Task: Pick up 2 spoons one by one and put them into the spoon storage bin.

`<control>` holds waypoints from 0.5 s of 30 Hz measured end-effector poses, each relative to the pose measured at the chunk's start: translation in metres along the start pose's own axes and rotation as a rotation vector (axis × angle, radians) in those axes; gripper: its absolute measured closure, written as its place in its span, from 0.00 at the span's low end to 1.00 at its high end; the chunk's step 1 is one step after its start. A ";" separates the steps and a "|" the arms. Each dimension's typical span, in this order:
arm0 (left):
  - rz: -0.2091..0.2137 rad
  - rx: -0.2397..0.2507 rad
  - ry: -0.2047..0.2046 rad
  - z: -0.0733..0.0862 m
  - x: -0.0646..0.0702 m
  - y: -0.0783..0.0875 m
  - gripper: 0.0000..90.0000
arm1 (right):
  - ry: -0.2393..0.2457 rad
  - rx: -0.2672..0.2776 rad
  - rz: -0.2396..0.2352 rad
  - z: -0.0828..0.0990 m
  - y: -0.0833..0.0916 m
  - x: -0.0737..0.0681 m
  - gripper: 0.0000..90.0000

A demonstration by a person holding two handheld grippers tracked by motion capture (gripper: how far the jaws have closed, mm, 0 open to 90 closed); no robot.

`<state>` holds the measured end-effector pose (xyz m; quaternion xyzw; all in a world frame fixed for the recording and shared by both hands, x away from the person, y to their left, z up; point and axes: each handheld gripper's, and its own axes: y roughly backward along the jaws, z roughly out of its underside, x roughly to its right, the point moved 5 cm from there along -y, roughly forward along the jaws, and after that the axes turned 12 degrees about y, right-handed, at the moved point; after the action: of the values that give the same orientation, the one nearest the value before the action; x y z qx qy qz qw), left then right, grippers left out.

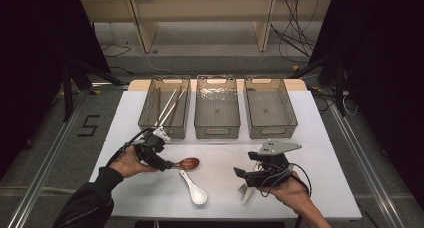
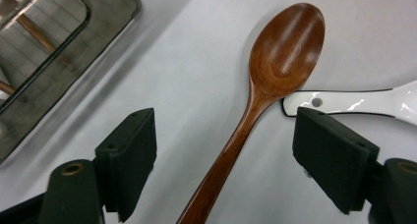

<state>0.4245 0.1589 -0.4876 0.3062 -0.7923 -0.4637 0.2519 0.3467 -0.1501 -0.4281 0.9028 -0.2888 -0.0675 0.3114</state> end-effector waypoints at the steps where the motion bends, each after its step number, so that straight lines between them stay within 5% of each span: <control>1: -0.004 -0.008 -0.010 0.001 0.000 -0.001 0.29 | 0.002 -0.001 0.001 0.000 0.000 0.000 0.33; 15: -0.017 -0.108 -0.100 0.005 0.005 -0.016 0.50 | 0.011 -0.007 0.001 -0.002 -0.003 -0.002 0.33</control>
<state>0.4213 0.1523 -0.5031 0.2753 -0.7750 -0.5228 0.2244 0.3468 -0.1461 -0.4281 0.9018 -0.2875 -0.0636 0.3163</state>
